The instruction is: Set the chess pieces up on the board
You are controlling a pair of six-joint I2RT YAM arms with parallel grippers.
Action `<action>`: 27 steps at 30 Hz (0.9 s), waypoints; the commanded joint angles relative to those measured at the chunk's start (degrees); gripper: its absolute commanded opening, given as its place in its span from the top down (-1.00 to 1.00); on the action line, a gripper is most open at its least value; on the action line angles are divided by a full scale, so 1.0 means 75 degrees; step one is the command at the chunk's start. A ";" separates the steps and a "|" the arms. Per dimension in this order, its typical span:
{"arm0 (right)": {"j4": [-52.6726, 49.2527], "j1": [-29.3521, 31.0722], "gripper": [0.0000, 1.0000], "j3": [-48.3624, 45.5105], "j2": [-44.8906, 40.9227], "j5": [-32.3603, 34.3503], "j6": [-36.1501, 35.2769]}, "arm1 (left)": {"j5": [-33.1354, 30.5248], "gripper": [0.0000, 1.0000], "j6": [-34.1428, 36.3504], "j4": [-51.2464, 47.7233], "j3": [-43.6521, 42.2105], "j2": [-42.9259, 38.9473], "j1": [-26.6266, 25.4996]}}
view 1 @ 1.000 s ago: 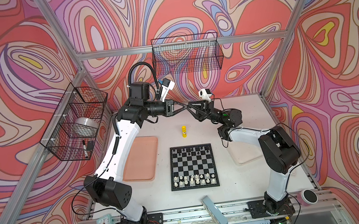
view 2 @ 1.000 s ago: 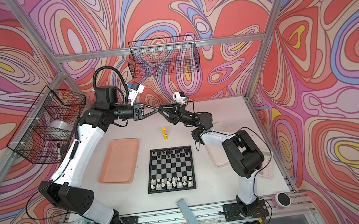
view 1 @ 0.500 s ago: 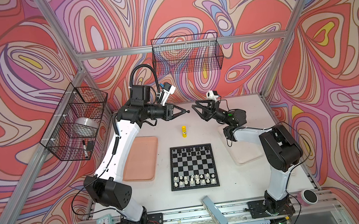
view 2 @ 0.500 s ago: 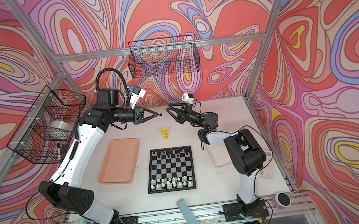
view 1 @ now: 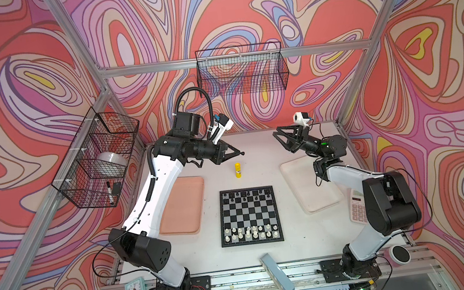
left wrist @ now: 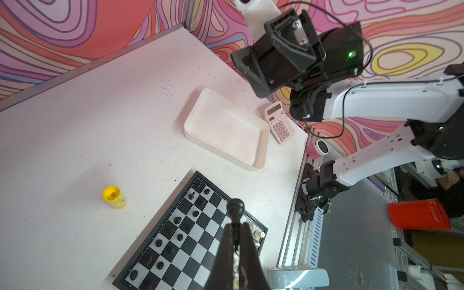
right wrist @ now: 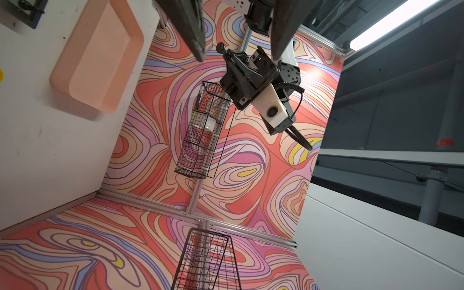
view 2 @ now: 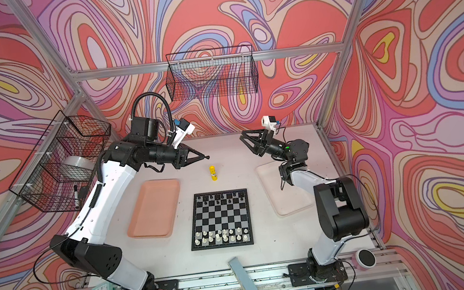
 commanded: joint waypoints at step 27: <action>-1.4618 -0.0018 0.11 0.1009 -0.3751 0.3749 -0.9381 | -0.2291 1.00 0.2020 -0.0765 0.0383 0.1649 -0.1847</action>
